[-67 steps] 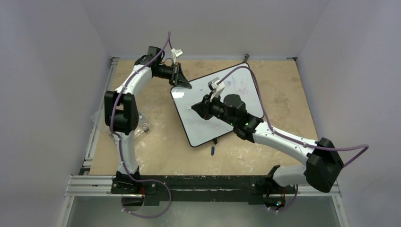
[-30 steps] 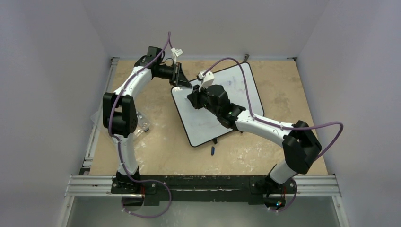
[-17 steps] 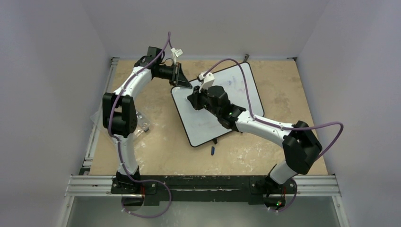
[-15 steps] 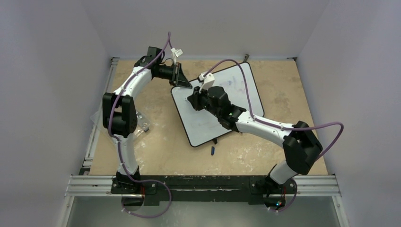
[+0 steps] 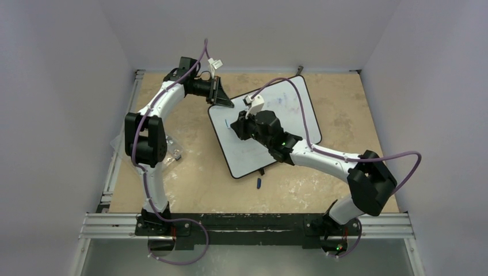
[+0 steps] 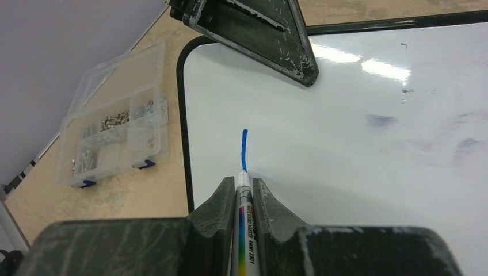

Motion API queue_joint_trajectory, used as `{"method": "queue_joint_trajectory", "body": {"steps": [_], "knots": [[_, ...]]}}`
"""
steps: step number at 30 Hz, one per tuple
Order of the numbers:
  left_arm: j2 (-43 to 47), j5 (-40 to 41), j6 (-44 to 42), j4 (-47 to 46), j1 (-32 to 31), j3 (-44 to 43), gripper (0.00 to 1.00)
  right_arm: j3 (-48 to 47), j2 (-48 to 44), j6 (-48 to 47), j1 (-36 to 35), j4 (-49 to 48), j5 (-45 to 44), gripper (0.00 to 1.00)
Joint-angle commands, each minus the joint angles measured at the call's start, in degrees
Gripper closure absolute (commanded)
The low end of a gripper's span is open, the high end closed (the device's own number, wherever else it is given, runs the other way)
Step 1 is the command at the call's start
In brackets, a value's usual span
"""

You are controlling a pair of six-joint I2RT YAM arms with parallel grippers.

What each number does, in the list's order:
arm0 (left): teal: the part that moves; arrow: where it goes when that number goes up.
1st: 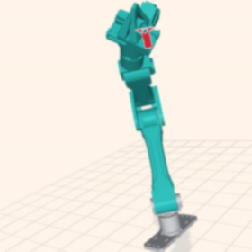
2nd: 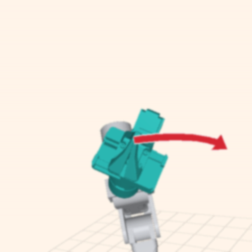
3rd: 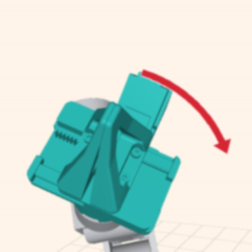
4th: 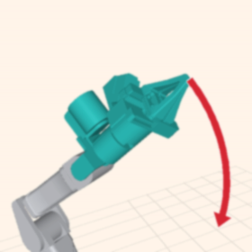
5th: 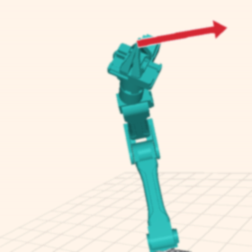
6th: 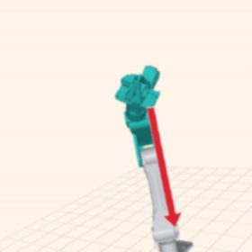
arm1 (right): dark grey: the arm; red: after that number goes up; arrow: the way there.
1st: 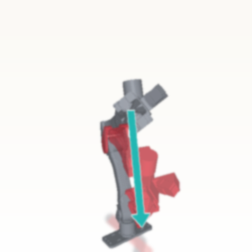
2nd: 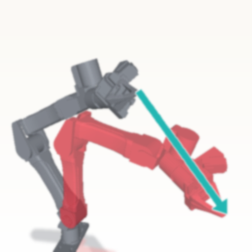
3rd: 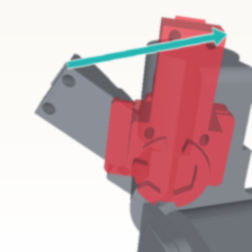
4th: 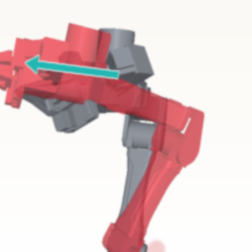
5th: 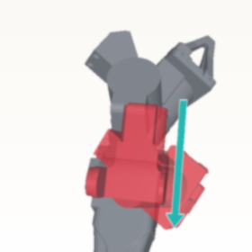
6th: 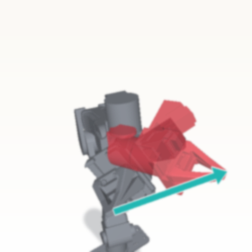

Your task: Write a sentence on the whiteboard

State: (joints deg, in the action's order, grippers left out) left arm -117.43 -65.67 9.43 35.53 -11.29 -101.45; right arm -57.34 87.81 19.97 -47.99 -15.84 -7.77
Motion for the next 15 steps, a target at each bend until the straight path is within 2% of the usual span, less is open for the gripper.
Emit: {"method": "queue_joint_trajectory", "body": {"steps": [1,15], "knots": [[4.33,-1.75,0.37,-1.0,-0.75,-0.45,1.0,2.28,-0.42,0.56,0.06,2.3,-0.32,1.0],[4.76,-1.48,0.24,-1.01,-0.75,-0.24,1.0,3.95,-1.06,0.54,-0.69,1.47,3.38,1.0]]}}
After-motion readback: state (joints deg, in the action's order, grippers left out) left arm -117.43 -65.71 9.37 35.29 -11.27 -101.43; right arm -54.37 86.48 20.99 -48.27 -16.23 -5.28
